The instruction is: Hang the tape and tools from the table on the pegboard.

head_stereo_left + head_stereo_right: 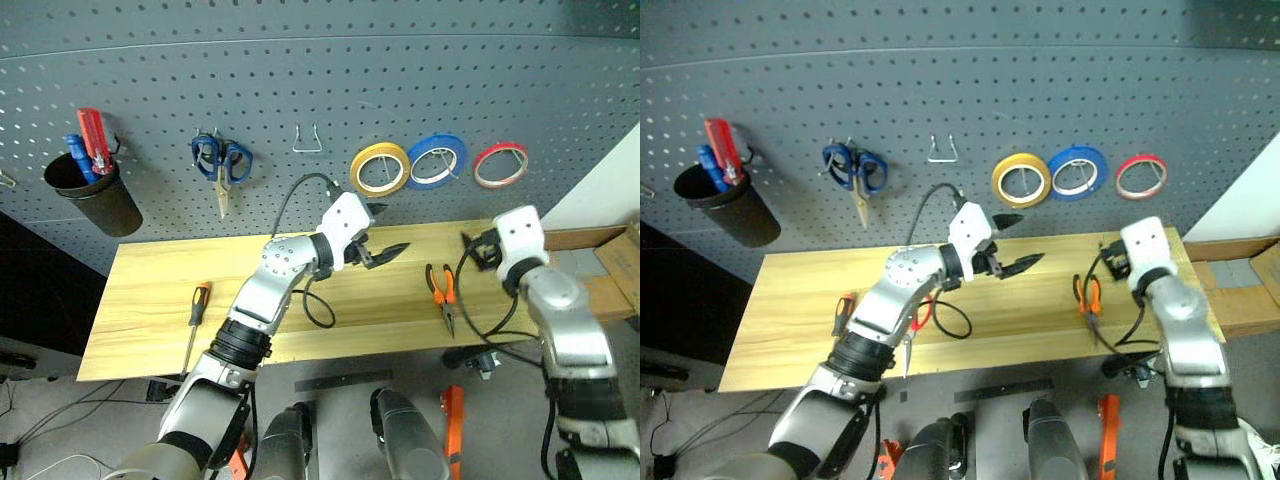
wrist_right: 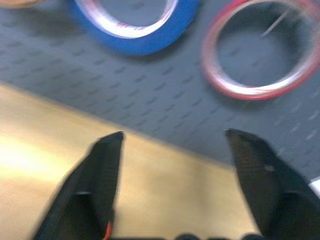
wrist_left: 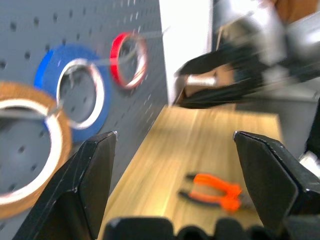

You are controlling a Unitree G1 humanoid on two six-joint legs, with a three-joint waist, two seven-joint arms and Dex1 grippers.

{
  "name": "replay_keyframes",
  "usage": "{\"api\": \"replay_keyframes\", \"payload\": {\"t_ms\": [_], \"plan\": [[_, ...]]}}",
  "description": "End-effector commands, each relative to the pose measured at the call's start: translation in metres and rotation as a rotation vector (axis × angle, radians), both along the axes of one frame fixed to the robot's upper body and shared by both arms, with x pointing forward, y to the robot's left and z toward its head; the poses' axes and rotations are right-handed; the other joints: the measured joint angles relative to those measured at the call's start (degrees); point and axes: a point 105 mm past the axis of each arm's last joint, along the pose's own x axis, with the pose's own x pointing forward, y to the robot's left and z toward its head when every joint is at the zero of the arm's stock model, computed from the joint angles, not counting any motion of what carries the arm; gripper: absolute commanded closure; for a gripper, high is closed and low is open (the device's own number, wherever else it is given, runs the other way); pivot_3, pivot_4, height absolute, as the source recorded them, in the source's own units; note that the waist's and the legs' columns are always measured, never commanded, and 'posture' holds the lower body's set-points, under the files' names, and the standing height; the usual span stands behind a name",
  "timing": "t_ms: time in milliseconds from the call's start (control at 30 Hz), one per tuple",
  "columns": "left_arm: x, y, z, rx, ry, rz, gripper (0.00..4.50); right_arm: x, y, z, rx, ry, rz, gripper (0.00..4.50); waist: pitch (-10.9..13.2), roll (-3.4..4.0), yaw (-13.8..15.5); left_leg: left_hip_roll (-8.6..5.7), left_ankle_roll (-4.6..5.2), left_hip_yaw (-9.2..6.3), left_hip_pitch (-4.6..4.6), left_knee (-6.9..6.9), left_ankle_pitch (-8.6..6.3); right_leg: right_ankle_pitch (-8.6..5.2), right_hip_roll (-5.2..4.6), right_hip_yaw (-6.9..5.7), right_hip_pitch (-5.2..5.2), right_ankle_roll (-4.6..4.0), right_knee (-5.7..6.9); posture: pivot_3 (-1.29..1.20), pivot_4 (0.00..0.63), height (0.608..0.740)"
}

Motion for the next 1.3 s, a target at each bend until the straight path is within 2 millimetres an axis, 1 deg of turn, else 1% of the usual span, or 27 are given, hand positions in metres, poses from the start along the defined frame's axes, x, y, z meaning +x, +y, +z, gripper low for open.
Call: {"api": "replay_keyframes", "payload": {"t_ms": [33, 100, 167, 267, 367, 533, 800, 967, 1067, 1167, 1200, 1300], "plan": [[0.009, 0.019, -0.004, 0.099, -0.069, 0.026, 0.47, -0.013, 0.005, -0.011, 0.12, 0.103, -0.102, 0.05, -0.01, 0.0, -0.06, 0.01, -0.01, -0.01, 0.0, 0.03, 0.01, -0.01, 0.01, 0.0, 0.0, 0.02, 0.01, -0.26, 0.239, 0.74], [0.013, 0.034, -0.014, 0.164, -0.069, 0.038, 0.47, -0.015, 0.008, -0.03, 0.17, 0.204, -0.167, 0.05, -0.02, 0.01, -0.06, 0.03, -0.01, -0.04, 0.01, 0.12, 0.04, 0.04, 0.04, 0.0, 0.01, -0.01, 0.04, -0.26, 0.242, 0.74], [0.015, 0.043, -0.019, 0.198, -0.059, 0.041, 0.47, -0.014, 0.009, -0.045, 0.208, 0.294, -0.229, 0.05, -0.02, 0.01, 0.0, 0.06, 0.01, -0.06, 0.0, 0.16, 0.08, 0.12, 0.07, -0.01, 0.0, -0.07, 0.05, -0.27, 0.243, 0.74], [0.014, 0.051, -0.024, 0.231, -0.051, 0.03, 0.47, -0.009, 0.01, -0.066, 0.266, 0.401, -0.281, 0.05, -0.02, 0.02, 0.0, 0.03, 0.03, -0.05, -0.03, 0.2, 0.1, 0.15, 0.04, 0.0, -0.02, -0.07, 0.03, -0.26, 0.242, 0.74], [0.012, 0.054, -0.027, 0.235, -0.042, 0.025, 0.47, -0.002, 0.009, -0.082, 0.287, 0.476, -0.308, 0.05, -0.04, 0.01, 0.0, 0.02, 0.03, -0.07, -0.12, 0.18, 0.1, 0.31, 0.03, -0.04, -0.08, -0.33, 0.02, -0.25, 0.238, 0.74], [0.011, 0.056, -0.027, 0.222, -0.03, 0.037, 0.47, 0.01, 0.007, -0.099, 0.322, 0.543, -0.328, 0.05, -0.06, 0.04, -0.01, 0.0, 0.03, -0.07, -0.52, 0.18, 0.1, 0.36, 0.01, -0.07, -0.51, -0.36, 0.14, -0.24, 0.232, 0.74], [0.011, 0.06, -0.026, 0.206, -0.018, 0.063, 0.47, 0.028, 0.006, -0.116, 0.309, 0.579, -0.341, 0.05, -0.1, 0.07, -0.1, -0.02, 0.04, -0.04, -0.65, 0.3, 0.1, 0.42, 0.0, -0.11, -0.58, -0.32, 0.17, -0.21, 0.217, 0.74], [0.011, 0.061, -0.027, 0.205, -0.016, 0.07, 0.47, 0.034, 0.002, -0.125, 0.314, 0.611, -0.361, 0.05, -0.24, 0.06, -0.03, -0.01, 0.04, -0.01, -0.75, 0.6, 0.1, 0.5, 0.04, -0.15, -0.55, -0.25, 0.21, -0.2, 0.207, 0.74], [0.012, 0.063, -0.027, 0.204, -0.016, 0.077, 0.47, 0.036, 0.0, -0.128, 0.308, 0.629, -0.366, 0.65, -0.34, 0.05, -0.02, -0.02, 0.05, -0.01, -0.75, 0.79, 0.1, 0.58, 0.05, -0.13, -0.46, -0.17, 0.2, -0.2, 0.2, 0.74], [0.012, 0.064, -0.027, 0.2, -0.015, 0.083, 0.47, 0.036, 0.002, -0.13, 0.287, 0.636, -0.355, 1.58, -0.74, 0.05, -0.02, -0.02, 0.1, 0.01, -0.75, 0.83, 0.13, 0.64, 0.06, -0.12, -0.44, -0.17, 0.2, -0.2, 0.194, 0.74], [0.013, 0.065, -0.027, 0.198, -0.014, 0.086, 0.47, 0.036, 0.004, -0.13, 0.279, 0.636, -0.348, 1.83, -0.81, 0.06, -0.03, -0.02, 0.11, 0.01, -0.75, 0.84, 0.14, 0.65, 0.06, -0.12, -0.43, -0.17, 0.2, -0.21, 0.191, 0.74], [0.013, 0.069, -0.028, 0.19, -0.008, 0.099, 0.47, 0.037, 0.009, -0.128, 0.263, 0.622, -0.338, 1.83, -0.95, 0.1, -0.04, 0.0, 0.13, 0.03, -0.74, 0.85, 0.16, 0.69, 0.08, -0.11, -0.43, -0.18, 0.21, -0.21, 0.187, 0.74]]}}
